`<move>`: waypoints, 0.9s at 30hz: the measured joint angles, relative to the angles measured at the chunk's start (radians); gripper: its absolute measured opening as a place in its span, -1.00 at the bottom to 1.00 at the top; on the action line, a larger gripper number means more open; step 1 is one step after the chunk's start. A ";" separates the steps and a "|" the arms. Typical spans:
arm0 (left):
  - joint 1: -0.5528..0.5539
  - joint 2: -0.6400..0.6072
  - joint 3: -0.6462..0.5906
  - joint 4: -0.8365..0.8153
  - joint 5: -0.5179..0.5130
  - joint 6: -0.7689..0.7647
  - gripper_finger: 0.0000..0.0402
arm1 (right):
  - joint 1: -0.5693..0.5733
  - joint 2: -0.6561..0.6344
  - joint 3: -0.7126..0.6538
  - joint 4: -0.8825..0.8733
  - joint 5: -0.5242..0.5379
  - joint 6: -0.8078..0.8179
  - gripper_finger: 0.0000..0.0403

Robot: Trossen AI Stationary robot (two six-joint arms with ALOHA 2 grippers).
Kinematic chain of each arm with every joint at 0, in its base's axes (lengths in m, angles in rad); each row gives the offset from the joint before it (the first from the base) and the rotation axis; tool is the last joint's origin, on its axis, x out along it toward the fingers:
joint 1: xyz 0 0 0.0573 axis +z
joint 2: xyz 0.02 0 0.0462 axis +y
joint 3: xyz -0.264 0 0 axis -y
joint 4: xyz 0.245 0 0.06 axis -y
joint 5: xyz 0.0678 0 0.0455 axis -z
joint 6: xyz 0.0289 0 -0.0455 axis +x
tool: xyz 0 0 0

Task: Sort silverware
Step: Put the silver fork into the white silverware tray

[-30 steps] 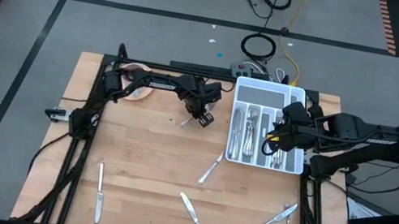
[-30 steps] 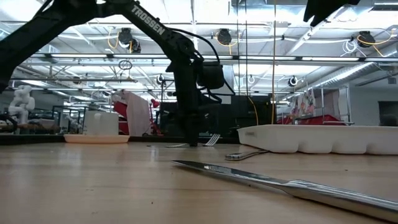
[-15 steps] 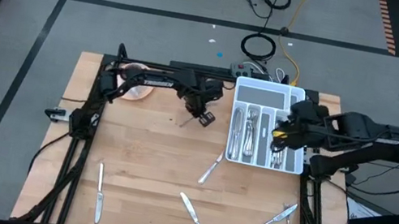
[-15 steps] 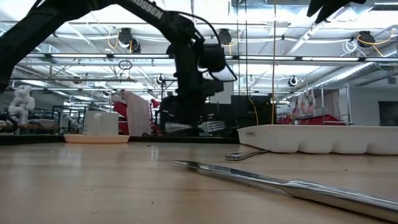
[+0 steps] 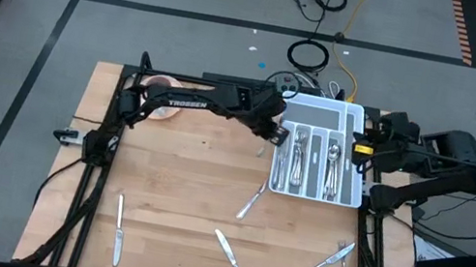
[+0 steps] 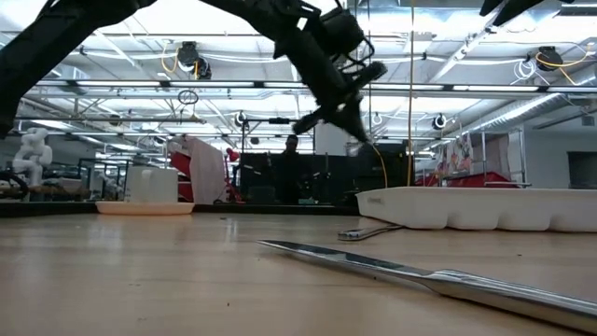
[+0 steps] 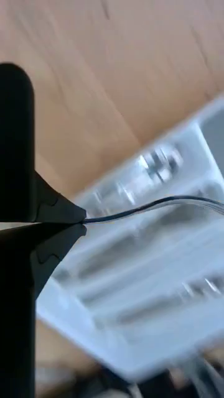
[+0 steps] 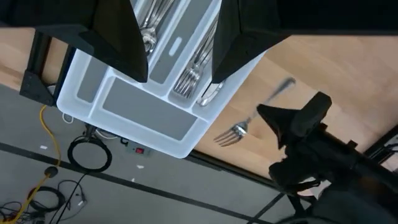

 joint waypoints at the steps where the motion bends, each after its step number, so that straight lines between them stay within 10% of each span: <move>1: -0.003 0.000 0.000 0.040 0.011 -0.026 -0.99 | 0.000 -0.003 0.000 0.000 0.001 -0.002 -0.15; 27: -0.060 0.150 0.000 0.582 0.216 -0.475 -1.00 | 0.000 0.012 0.000 0.000 -0.001 -0.042 -0.15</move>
